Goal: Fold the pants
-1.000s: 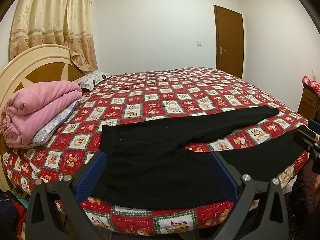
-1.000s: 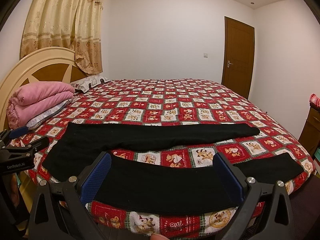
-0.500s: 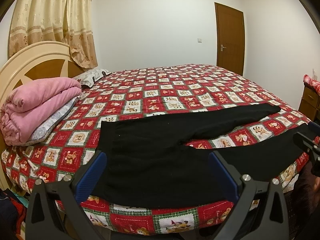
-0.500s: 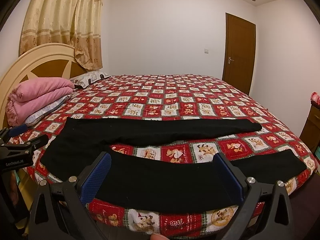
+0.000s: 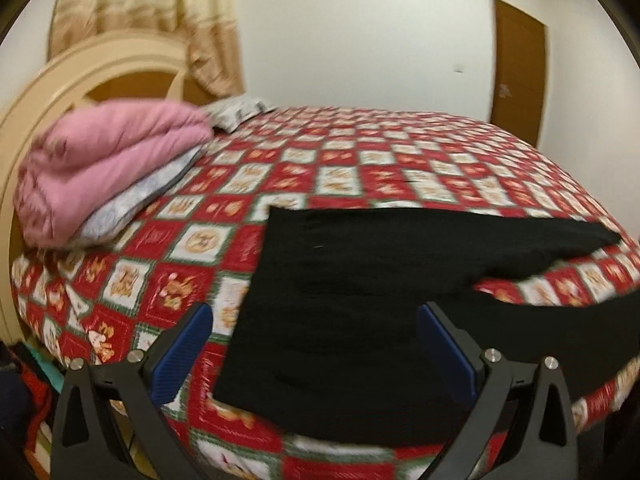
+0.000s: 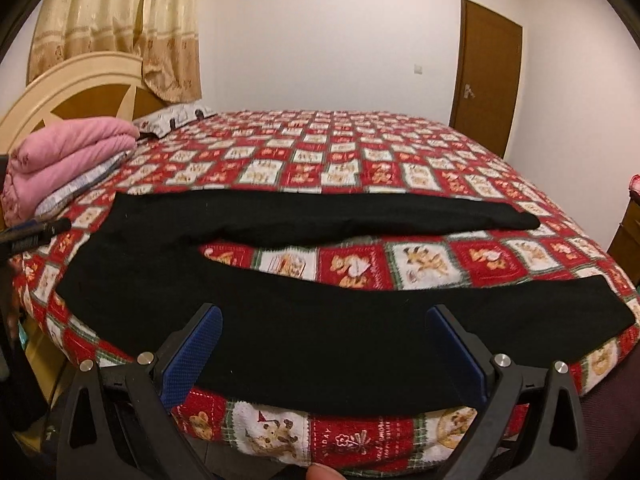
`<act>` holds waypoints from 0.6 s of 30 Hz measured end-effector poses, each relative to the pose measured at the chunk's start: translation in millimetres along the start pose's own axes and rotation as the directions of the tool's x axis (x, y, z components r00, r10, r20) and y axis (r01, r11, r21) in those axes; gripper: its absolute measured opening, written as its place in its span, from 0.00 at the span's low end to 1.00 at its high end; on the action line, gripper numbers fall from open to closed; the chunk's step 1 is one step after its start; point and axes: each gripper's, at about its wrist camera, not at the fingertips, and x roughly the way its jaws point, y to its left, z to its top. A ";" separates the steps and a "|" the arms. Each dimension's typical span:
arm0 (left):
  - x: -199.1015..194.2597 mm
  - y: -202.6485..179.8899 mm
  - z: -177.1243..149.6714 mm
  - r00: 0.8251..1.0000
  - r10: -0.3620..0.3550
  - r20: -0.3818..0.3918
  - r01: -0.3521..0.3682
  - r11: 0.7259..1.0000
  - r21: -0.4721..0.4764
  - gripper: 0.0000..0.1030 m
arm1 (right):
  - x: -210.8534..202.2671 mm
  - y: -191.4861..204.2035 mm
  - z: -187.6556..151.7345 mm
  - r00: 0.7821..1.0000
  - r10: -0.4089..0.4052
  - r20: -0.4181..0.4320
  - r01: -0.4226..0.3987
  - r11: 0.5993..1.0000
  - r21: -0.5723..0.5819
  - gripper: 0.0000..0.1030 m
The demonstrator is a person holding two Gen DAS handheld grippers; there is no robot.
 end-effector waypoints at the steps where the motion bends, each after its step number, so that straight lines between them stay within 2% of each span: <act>1: 5.8 4.0 2.5 1.000 0.000 -0.010 0.000 1.000 -0.011 1.00 | 4.6 0.8 -0.2 1.000 0.003 -0.008 -0.003 1.000 -0.003 0.99; 3: 26.7 15.6 11.9 1.000 -0.012 -0.027 0.011 0.999 -0.035 1.00 | 12.5 2.8 0.6 1.000 0.013 -0.011 -0.013 1.000 -0.013 0.99; 6: 60.8 28.1 31.7 0.998 -0.011 -0.058 0.010 1.000 -0.014 1.00 | 23.7 3.0 5.0 1.000 0.020 -0.017 -0.021 0.999 -0.036 0.99; 10: 105.1 44.4 58.5 0.995 -0.030 -0.092 0.027 0.999 -0.035 0.98 | 40.4 -12.0 12.9 0.999 0.027 -0.032 -0.028 0.998 -0.052 0.99; 12: 127.2 46.6 69.5 0.992 -0.058 -0.116 0.054 0.998 -0.036 0.85 | 51.7 -24.4 17.2 0.999 0.018 -0.041 -0.021 0.999 -0.051 0.99; 15: 163.8 47.0 80.3 0.978 -0.110 -0.175 0.102 0.994 -0.049 0.79 | 64.0 -44.2 23.0 0.998 -0.009 -0.056 0.007 0.999 -0.041 0.99; 17: 186.0 44.8 82.2 0.968 -0.132 -0.216 0.123 0.991 -0.051 0.78 | 73.8 -61.0 29.0 0.997 -0.024 -0.069 0.022 0.999 -0.030 0.99; 18: 198.6 41.8 81.2 0.958 -0.147 -0.248 0.140 0.989 -0.045 0.71 | 76.6 -65.9 31.4 0.997 -0.026 -0.070 0.025 0.999 -0.028 0.99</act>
